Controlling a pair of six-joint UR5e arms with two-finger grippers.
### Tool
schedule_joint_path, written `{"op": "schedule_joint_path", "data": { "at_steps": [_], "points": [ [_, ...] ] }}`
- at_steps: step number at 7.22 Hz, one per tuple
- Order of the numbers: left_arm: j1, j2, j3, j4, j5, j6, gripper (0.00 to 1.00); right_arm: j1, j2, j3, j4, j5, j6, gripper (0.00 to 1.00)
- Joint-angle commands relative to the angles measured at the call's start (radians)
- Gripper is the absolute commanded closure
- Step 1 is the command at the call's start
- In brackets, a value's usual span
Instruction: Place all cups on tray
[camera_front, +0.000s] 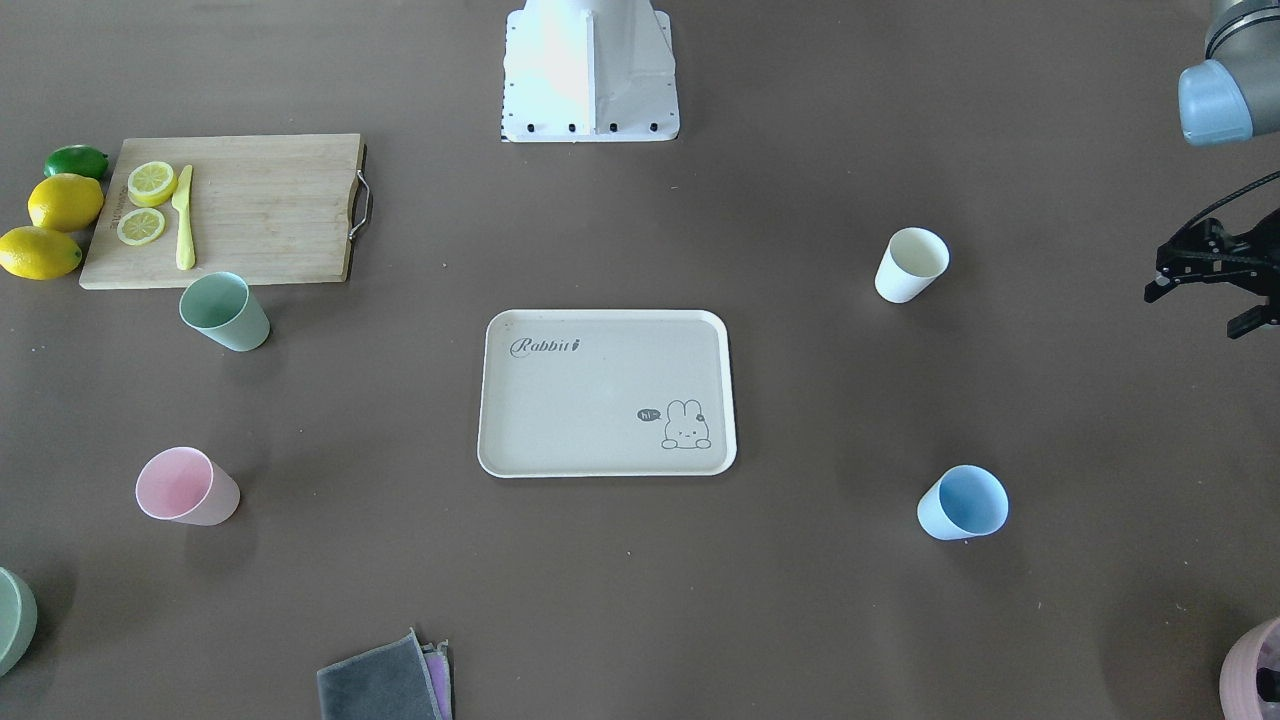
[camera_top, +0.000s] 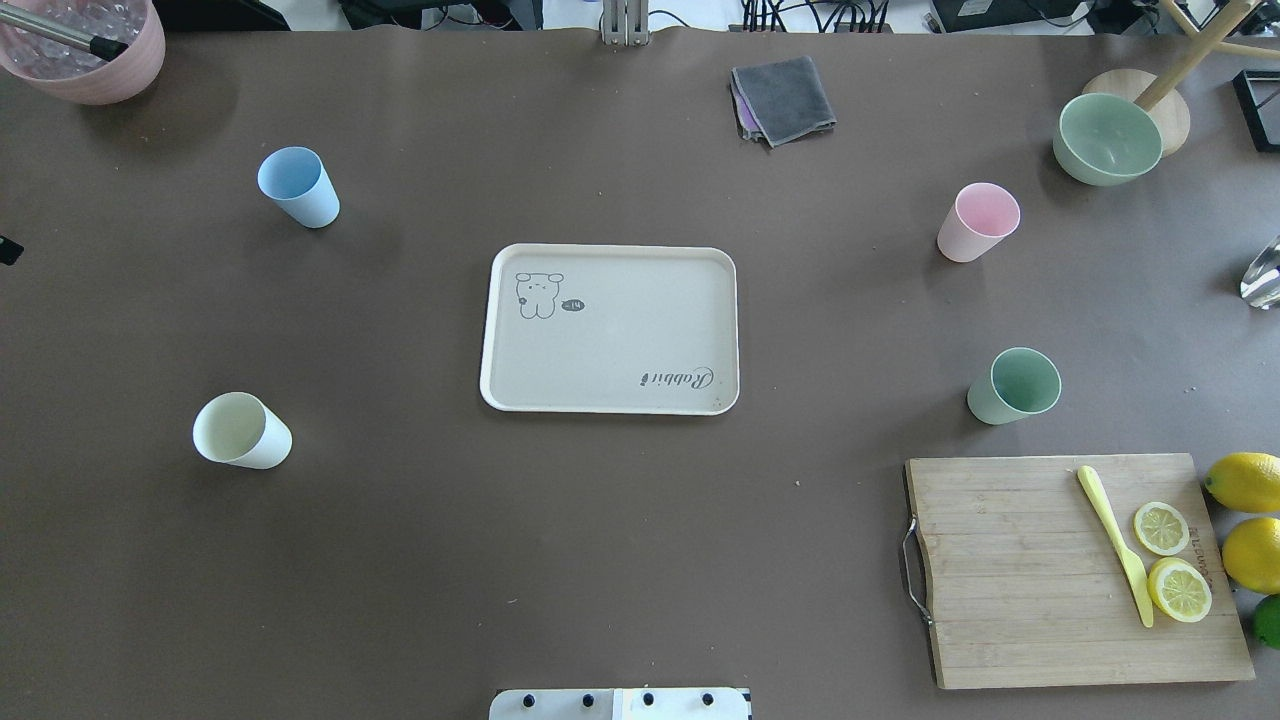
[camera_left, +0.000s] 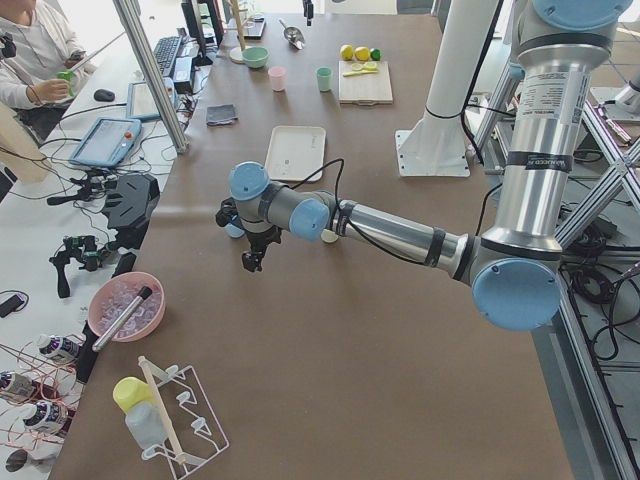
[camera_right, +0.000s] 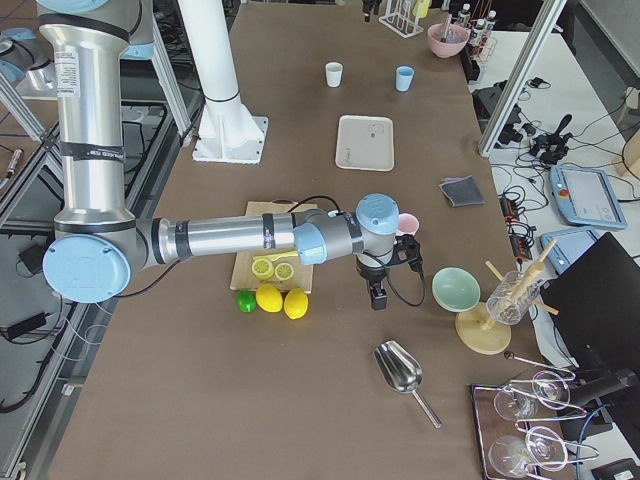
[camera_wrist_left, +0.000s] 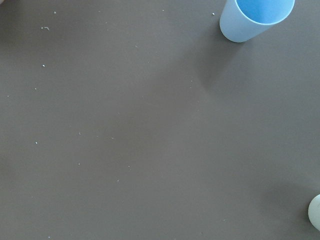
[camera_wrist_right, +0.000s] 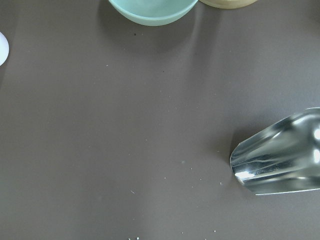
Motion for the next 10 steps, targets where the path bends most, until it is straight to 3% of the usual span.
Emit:
{"op": "schedule_joint_path", "data": {
  "at_steps": [1, 6, 8, 10],
  "points": [
    [0.0, 0.007, -0.009, 0.002, 0.002, 0.002, 0.02, -0.001, 0.003, 0.0, 0.0, 0.0, 0.0, 0.0],
    [0.0, 0.007, 0.002, 0.009, -0.012, -0.002, 0.02, -0.001, 0.001, -0.002, 0.0, 0.0, -0.002, 0.0],
    [0.001, 0.015, -0.03, -0.003, -0.058, -0.17, 0.02, -0.001, 0.003, -0.003, 0.0, -0.002, -0.005, 0.0],
    [0.0, 0.021, -0.015, -0.084, -0.072, -0.187, 0.02, -0.001, 0.001, -0.009, 0.0, -0.002, 0.0, 0.0]
  ]
}}
